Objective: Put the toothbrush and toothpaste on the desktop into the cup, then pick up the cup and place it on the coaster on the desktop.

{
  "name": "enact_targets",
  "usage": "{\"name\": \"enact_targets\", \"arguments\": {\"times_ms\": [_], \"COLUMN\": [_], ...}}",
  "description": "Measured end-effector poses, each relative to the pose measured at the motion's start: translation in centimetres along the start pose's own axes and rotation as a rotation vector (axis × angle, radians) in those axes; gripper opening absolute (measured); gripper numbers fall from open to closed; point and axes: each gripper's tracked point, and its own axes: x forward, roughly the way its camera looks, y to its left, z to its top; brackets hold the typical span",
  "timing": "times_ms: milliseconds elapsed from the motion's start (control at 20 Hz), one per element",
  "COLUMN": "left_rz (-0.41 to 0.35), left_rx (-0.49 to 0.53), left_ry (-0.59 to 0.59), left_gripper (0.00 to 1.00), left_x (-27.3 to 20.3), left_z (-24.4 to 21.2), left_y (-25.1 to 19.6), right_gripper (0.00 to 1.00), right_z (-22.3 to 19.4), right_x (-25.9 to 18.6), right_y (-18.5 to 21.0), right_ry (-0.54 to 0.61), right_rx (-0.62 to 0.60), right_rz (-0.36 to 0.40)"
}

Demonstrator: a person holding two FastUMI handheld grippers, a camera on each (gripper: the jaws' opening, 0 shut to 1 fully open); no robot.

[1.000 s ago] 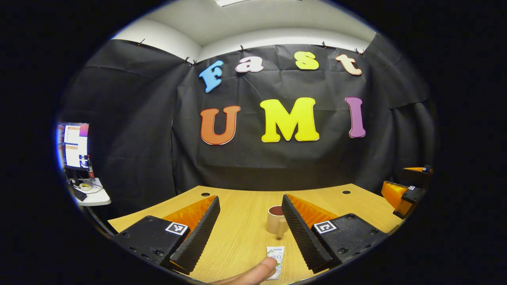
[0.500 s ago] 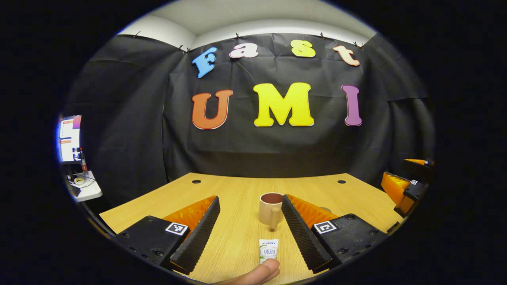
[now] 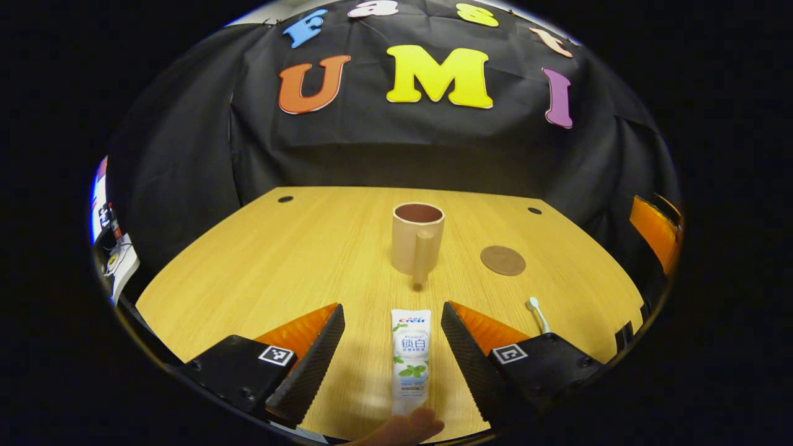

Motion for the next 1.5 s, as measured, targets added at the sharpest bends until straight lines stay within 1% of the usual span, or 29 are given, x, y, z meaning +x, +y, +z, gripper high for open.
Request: {"name": "enact_targets", "arguments": {"times_ms": [50,150,250,350,450,500,600,700,800,850,900,950,1000,1150,1250,1300,1350,1400,1450,1500], "left_rz": [0.005,-0.027,-0.034,-0.037,-0.055,-0.059,-0.081,-0.087,-0.102,-0.096,-0.088,-0.09,-0.099,-0.122,-0.14,-0.154,-0.16,-0.162,-0.161,-0.159], "left_rx": [0.0,-0.048,-0.05,-0.047,-0.036,-0.027,-0.004,0.021,0.03,0.043,0.082,0.099,0.096,0.107,0.13,0.144,0.147,0.148,0.148,0.147], "left_ry": [0.063,0.13,0.158,0.16,0.17,0.176,0.181,0.177,0.186,0.201,0.188,0.179,0.176,0.146,0.132,0.125,0.12,0.116,0.108,0.101], "left_gripper": [1.0,1.0,1.0,1.0,0.99,0.99,0.98,0.98,0.95,0.91,0.9,0.85,0.83,0.82,0.79,0.84,0.73,0.77,0.67,0.65], "left_x": [0.3,0.7,0.2,0.1,-0.1,-0.1,-0.1,-0.2,-0.2,-0.4,-0.3,-0.5,-0.3,-0.3,-0.3,-0.4,-0.4,-0.3,-0.3,-0.4], "left_z": [-1.7,-3.7,-4.3,-4.2,-4.0,-4.3,-4.4,-4.2,-4.5,-4.7,-4.4,-4.3,-4.5,-4.2,-4.2,-4.3,-4.2,-4.2,-4.1,-3.9], "left_y": [0.1,-0.5,-0.7,-0.9,-1.6,-1.4,-1.7,-1.4,-1.4,-1.1,-0.7,-0.4,-0.7,-0.9,-0.9,-0.7,-0.6,-0.5,-0.3,-0.1], "right_gripper": [0.96,0.96,0.95,0.95,0.94,0.96,0.96,0.96,0.95,0.96,0.95,0.95,0.95,0.95,0.95,0.96,0.95,0.95,0.95,0.95], "right_z": [-0.2,-0.5,-0.7,-0.9,-1.0,-1.1,-1.3,-1.2,-1.0,-1.1,-1.1,-1.2,-1.3,-1.7,-2.0,-2.2,-2.6,-2.9,-3.4,-3.7], "right_x": [0.1,0.4,0.5,0.6,0.7,0.7,0.9,0.9,0.9,0.9,1.0,1.1,1.1,1.1,1.2,1.2,1.3,1.5,1.7,1.8], "right_y": [0.0,0.2,0.2,0.4,0.6,0.6,0.5,0.4,0.1,-0.1,-0.2,-0.1,0.1,0.5,0.7,0.9,1.1,1.4,1.7,1.8], "right_ry": [0.003,0.012,0.016,0.018,0.022,0.024,0.031,0.03,0.025,0.024,0.026,0.03,0.037,0.053,0.063,0.068,0.075,0.086,0.098,0.109], "right_rx": [0.0,-0.001,-0.009,-0.014,-0.018,-0.02,-0.023,-0.015,-0.005,-0.002,0.001,0.008,0.016,0.037,0.035,0.031,0.025,0.019,0.014,0.012], "right_rz": [-0.001,0.0,-0.003,-0.003,0.0,0.0,-0.004,0.0,-0.008,-0.012,-0.014,-0.012,-0.005,0.012,0.011,0.011,0.012,0.015,0.02,0.023]}}
